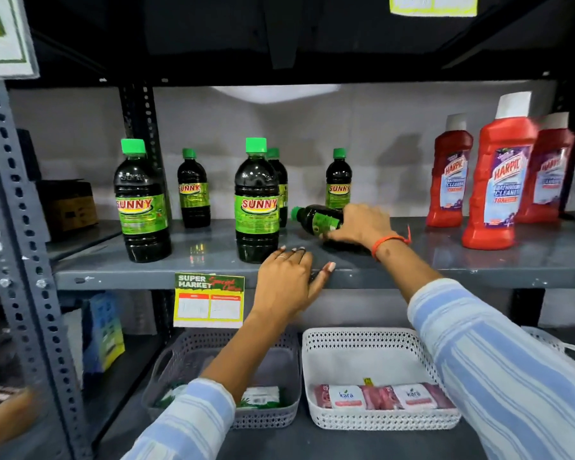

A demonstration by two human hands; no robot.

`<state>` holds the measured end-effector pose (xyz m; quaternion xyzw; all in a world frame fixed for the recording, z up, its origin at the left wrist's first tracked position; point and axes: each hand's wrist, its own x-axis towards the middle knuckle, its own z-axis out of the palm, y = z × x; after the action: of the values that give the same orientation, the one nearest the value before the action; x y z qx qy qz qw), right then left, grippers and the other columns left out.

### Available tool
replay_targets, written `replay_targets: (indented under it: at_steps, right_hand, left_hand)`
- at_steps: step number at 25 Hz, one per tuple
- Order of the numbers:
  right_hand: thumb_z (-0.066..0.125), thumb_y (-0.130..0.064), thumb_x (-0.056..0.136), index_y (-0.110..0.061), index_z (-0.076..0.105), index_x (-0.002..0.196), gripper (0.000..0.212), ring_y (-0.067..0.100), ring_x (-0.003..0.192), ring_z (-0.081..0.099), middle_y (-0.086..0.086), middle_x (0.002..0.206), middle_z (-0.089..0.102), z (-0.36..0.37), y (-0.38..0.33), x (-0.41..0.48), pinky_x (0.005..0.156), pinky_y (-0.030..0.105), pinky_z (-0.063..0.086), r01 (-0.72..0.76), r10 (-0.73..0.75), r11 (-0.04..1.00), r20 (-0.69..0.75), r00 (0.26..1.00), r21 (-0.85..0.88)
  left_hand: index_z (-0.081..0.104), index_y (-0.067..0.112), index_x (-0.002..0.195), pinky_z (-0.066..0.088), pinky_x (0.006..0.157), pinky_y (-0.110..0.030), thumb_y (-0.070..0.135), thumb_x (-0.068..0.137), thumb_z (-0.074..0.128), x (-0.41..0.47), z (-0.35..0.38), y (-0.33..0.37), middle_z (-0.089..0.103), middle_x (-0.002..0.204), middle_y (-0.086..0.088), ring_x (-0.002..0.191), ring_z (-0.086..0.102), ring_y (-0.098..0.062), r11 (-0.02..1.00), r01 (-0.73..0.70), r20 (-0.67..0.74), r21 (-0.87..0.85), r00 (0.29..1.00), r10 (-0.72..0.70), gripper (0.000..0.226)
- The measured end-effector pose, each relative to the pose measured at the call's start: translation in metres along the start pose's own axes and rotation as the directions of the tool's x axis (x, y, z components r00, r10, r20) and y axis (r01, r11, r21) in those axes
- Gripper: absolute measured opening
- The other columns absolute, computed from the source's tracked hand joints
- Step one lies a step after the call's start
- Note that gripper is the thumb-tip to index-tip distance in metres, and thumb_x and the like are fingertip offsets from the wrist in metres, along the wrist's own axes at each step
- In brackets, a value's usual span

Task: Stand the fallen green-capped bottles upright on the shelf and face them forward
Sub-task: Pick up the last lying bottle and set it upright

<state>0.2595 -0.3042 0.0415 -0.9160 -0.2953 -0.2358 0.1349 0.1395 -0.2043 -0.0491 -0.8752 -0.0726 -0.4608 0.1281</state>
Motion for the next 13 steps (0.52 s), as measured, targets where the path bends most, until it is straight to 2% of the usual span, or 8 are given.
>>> replay_targets:
  at_steps: [2,3,5,7,9,10,13]
  right_hand:
    - [0.064,-0.057,0.074,-0.007,0.059,0.11,0.062,0.038,0.103,0.062,0.017,0.111,0.067,0.006,0.005,-0.001,0.078,0.037,0.047,-0.058,0.08,0.977,-0.098,0.992,0.204]
    - [0.064,-0.057,0.075,-0.007,0.055,0.114,0.064,0.038,0.105,0.061,0.017,0.113,0.066,0.01,0.007,0.0,0.081,0.039,0.048,-0.087,0.134,0.931,-0.109,0.985,0.355]
    - [0.066,-0.05,0.078,-0.005,0.046,0.12,0.064,0.035,0.108,0.058,0.015,0.113,0.062,0.015,0.009,0.003,0.088,0.041,0.048,-0.106,0.191,0.752,-0.061,0.98,0.651]
    - [0.067,-0.037,0.083,-0.005,0.037,0.125,0.061,0.027,0.107,0.056,0.008,0.11,0.057,0.018,0.006,0.004,0.09,0.037,0.046,-0.14,0.201,0.52,0.038,0.979,0.843]
    - [0.07,-0.029,0.082,-0.005,0.036,0.127,0.061,0.021,0.104,0.056,0.004,0.108,0.056,0.023,0.006,0.01,0.088,0.031,0.045,-0.188,0.202,0.369,0.119,0.972,0.91]
    - [0.073,-0.031,0.078,-0.005,0.039,0.126,0.064,0.021,0.104,0.058,0.005,0.109,0.059,0.026,0.008,0.015,0.087,0.031,0.046,-0.204,0.201,0.337,0.141,0.969,0.919]
    - [0.079,-0.049,0.056,-0.008,0.051,0.118,0.079,0.026,0.104,0.063,0.009,0.111,0.063,0.032,0.01,0.023,0.084,0.033,0.052,-0.232,0.221,0.401,0.152,0.963,0.886]
  left_hand:
    - [0.065,0.011,0.076,0.047,0.064,-0.033,0.049,0.092,0.032,0.0,-0.003,0.0,0.071,0.075,-0.007,0.069,0.066,-0.026,1.0,0.01,0.006,0.004,1.0,-0.01,0.053]
    - [0.065,0.012,0.076,0.046,0.06,-0.033,0.05,0.092,0.031,0.001,-0.004,0.001,0.071,0.075,-0.006,0.068,0.065,-0.026,1.0,0.022,0.006,0.003,1.0,-0.022,0.053]
    - [0.065,0.012,0.076,0.045,0.056,-0.032,0.05,0.091,0.031,0.0,-0.003,0.004,0.071,0.075,-0.005,0.067,0.065,-0.026,0.999,0.032,-0.024,-0.002,0.999,-0.032,0.053]
    - [0.065,0.012,0.075,0.044,0.053,-0.03,0.05,0.09,0.032,-0.001,-0.001,0.003,0.071,0.072,-0.004,0.063,0.064,-0.025,1.0,0.027,-0.067,0.005,0.997,-0.027,0.053]
    - [0.065,0.013,0.073,0.043,0.051,-0.029,0.05,0.09,0.033,-0.001,0.0,0.001,0.07,0.069,-0.004,0.061,0.064,-0.024,1.0,0.028,-0.091,0.011,0.995,-0.027,0.052]
    - [0.065,0.013,0.073,0.043,0.051,-0.029,0.05,0.09,0.033,0.0,0.0,0.001,0.07,0.068,-0.003,0.061,0.063,-0.024,1.0,0.026,-0.1,0.011,0.995,-0.025,0.052]
    - [0.066,0.013,0.074,0.044,0.051,-0.029,0.05,0.09,0.033,0.001,0.001,0.002,0.07,0.068,-0.003,0.06,0.064,-0.023,1.0,0.029,-0.126,-0.01,0.992,-0.03,0.053]
